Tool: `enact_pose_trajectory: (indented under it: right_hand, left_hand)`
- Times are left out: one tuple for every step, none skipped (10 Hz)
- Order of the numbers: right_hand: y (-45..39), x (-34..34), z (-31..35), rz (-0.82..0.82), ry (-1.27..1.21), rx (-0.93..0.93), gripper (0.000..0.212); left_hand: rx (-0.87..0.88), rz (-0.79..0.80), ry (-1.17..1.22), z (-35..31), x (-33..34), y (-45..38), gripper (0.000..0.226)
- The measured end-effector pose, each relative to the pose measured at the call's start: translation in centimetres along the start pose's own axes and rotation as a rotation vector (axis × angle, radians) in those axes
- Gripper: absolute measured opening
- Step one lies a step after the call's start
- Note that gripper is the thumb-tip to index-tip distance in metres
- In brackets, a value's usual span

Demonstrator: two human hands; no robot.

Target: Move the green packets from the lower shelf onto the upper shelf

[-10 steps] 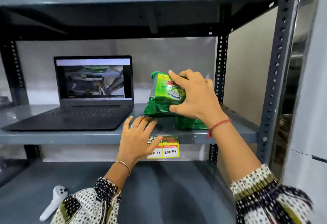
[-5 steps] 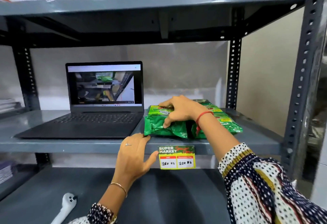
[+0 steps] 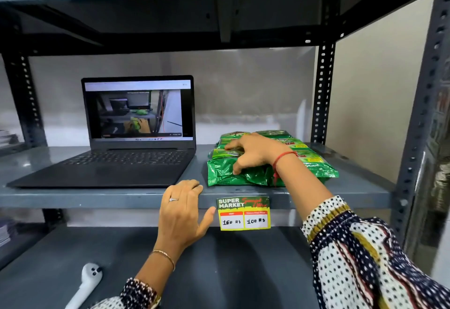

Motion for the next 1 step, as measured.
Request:
enact_pose_trajectory:
  right_hand:
    - [0.56,-0.43,0.39,-0.137,0.053,-0.037,0.079]
  left_hand:
    - [-0.006,0.014,-0.024,-0.09,0.41,-0.01,0.044]
Point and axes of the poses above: each hand's wrist, its own y-axis away from the middle knuckle, its own x-axis out of the palm, z = x × y, the point moved 10 cm from there along -y, towards the middle knuckle, and after that the axes turned 4 degrees about -x, right-handed, at the moved point
